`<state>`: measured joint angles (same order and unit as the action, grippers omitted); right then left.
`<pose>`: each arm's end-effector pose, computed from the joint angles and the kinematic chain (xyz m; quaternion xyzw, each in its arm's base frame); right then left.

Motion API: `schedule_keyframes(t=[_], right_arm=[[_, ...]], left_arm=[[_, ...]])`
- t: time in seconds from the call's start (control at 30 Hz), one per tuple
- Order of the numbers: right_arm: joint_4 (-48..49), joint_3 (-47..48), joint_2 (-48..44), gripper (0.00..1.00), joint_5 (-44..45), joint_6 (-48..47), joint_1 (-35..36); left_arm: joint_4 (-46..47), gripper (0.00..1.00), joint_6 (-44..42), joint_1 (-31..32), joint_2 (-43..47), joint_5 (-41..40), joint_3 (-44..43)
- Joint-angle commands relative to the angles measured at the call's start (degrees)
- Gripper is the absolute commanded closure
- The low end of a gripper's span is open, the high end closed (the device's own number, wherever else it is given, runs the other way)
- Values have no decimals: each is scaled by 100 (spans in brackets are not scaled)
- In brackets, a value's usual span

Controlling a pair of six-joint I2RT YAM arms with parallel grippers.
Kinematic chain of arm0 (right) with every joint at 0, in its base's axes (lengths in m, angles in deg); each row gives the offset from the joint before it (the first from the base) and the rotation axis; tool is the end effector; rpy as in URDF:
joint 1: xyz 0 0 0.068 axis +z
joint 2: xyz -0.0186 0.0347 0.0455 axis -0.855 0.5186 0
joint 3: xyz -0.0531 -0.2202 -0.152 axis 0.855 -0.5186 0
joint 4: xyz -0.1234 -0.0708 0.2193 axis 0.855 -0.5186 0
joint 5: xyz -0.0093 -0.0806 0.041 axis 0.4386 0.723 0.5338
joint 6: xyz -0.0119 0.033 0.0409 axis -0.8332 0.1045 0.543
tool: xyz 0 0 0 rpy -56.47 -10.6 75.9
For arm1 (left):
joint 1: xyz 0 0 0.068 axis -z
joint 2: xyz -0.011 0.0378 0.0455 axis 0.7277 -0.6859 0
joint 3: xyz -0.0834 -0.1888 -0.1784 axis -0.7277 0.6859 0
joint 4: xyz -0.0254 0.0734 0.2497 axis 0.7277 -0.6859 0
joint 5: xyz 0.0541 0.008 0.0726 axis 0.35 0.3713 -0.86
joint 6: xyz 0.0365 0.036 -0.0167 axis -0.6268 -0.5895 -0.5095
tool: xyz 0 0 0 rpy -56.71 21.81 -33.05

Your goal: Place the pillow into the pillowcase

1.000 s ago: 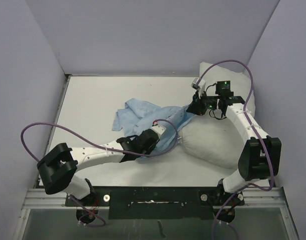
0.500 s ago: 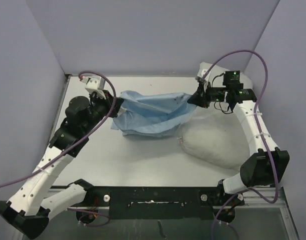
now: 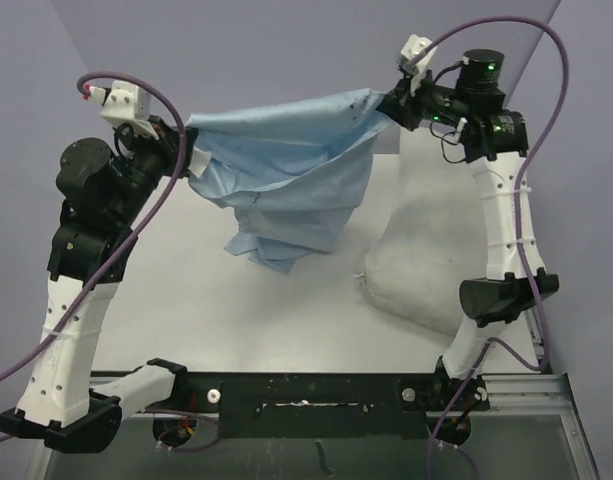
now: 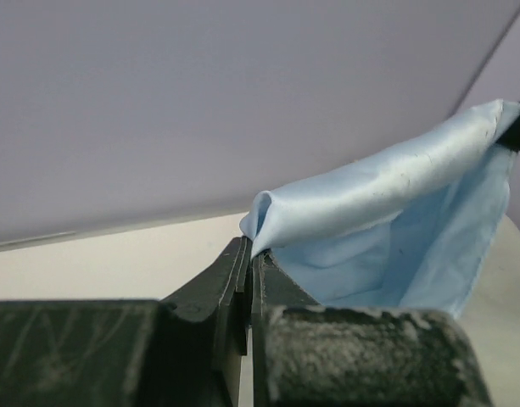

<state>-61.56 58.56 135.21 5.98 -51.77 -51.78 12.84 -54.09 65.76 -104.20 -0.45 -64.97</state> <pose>0.3409 0.0667 0.5179 -0.4208 0.6493 0.2087 0.5981 0.1788 -0.0634 0.5248 0.0575 0.6778 -0.2112 0.7019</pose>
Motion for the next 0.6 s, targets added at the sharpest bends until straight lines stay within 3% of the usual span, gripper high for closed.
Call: schedule_keyframes(t=[0.0,0.1,0.23,0.33,0.4,0.5,0.57], right_arm=[[-72,871,918,100,248,70,1254],[557,1239,1367,100,886,-149,2249],[1232,2353,1655,100,798,620,2366],[1398,3135,1604,100,-6,1434,1817],[1792,3145,1506,100,-702,2373,1131],[3099,2049,1385,100,-1406,4103,19],[4082,821,1308,100,-1661,4586,-404]], left_arm=[[-250,100,-431,-856,-658,132,-910],[-440,100,72,-2051,-1152,618,-1591],[-259,100,280,-2107,-1188,580,-2527],[-110,100,504,-1894,-1117,885,-3249],[8,100,665,-1712,-1046,1276,-3496],[318,100,1027,-1652,-737,2027,-2989],[534,100,1306,-1646,-431,2545,-2058]])
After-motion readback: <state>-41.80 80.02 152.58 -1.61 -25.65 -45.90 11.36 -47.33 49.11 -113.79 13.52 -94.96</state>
